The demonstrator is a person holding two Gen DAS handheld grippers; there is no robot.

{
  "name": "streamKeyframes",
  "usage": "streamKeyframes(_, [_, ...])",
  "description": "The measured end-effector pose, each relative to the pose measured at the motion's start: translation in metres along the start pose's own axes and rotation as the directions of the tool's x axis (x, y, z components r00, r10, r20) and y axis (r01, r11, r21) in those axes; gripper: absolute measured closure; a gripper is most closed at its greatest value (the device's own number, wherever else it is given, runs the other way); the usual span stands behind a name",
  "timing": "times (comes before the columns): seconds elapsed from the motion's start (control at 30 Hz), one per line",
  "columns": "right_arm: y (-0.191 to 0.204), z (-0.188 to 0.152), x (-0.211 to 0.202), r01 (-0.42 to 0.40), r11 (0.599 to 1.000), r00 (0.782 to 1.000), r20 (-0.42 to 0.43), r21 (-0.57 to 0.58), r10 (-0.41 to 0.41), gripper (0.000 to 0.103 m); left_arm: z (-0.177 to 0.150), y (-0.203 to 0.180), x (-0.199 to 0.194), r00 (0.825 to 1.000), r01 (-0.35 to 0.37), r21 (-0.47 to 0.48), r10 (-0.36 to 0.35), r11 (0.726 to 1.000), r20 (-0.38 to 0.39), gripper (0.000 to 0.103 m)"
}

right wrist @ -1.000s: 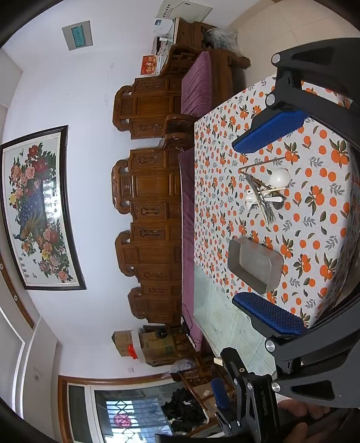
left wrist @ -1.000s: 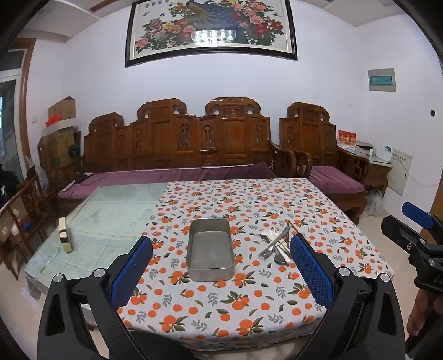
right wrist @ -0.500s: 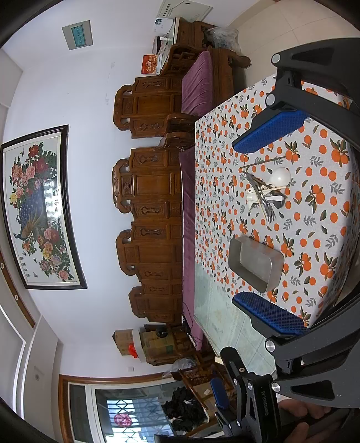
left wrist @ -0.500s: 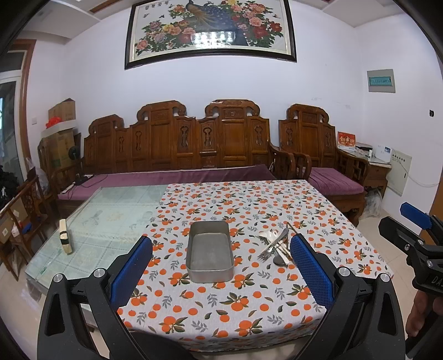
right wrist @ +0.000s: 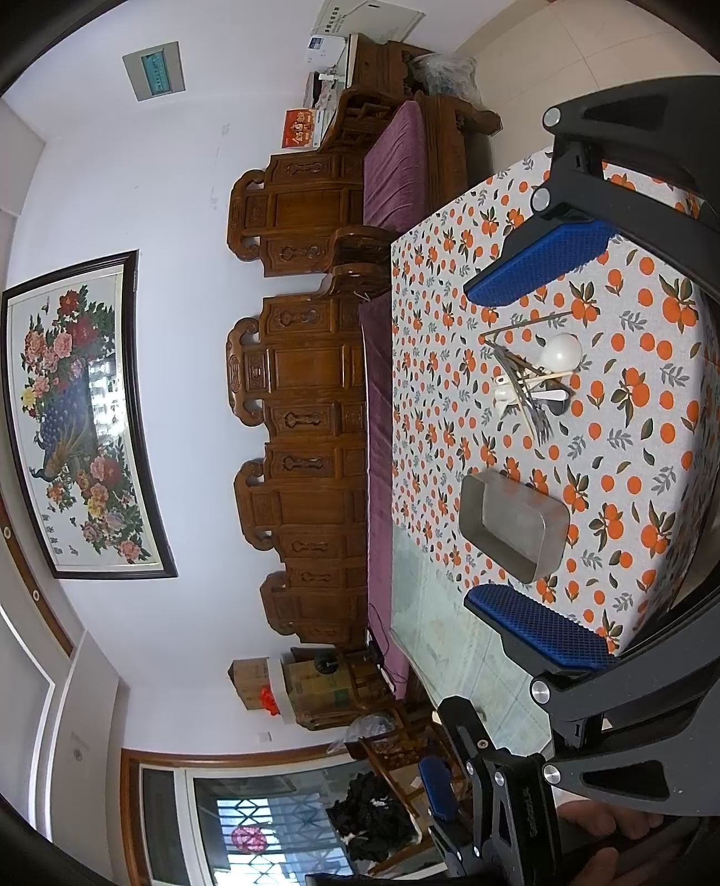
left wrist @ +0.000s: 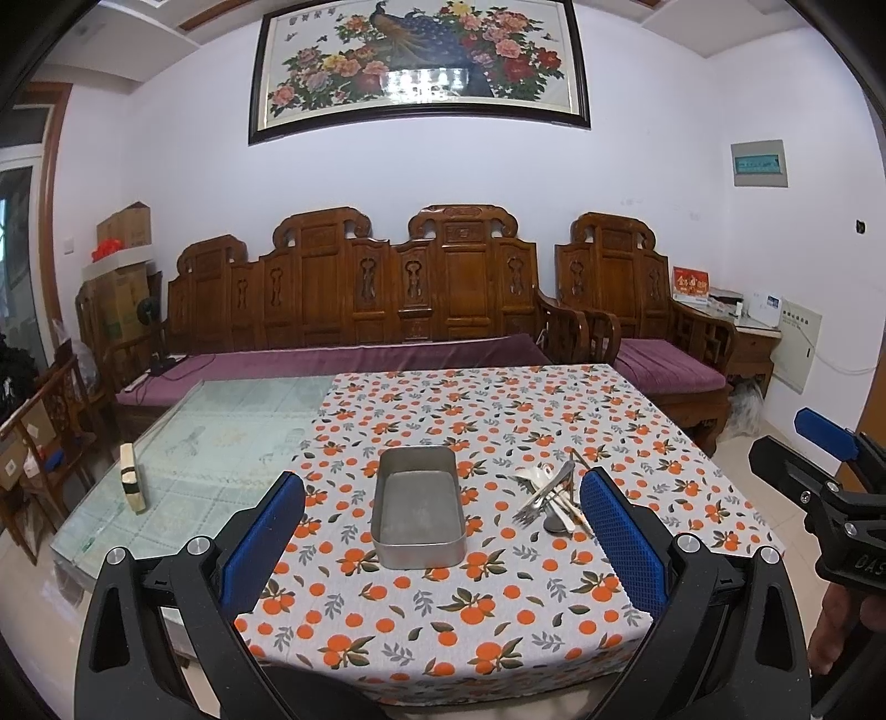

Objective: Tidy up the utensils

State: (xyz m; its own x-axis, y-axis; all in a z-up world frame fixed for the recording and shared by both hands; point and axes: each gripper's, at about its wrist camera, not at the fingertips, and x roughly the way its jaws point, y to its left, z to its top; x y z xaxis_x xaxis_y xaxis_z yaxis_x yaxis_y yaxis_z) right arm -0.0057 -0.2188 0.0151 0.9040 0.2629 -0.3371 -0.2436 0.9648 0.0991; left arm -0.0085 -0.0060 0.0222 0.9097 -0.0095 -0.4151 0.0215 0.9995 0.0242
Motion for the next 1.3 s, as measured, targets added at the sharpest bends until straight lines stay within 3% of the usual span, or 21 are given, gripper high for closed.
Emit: streamKeyframes(1.3, [0.0009, 0.0018, -0.0012, 0.000, 1.000, 1.000, 0.004, 0.003, 0.000, 0.003, 0.0037, -0.0039, -0.0050, 1.000, 0.001, 0.006, -0.001, 1.000, 0.004, 0.006])
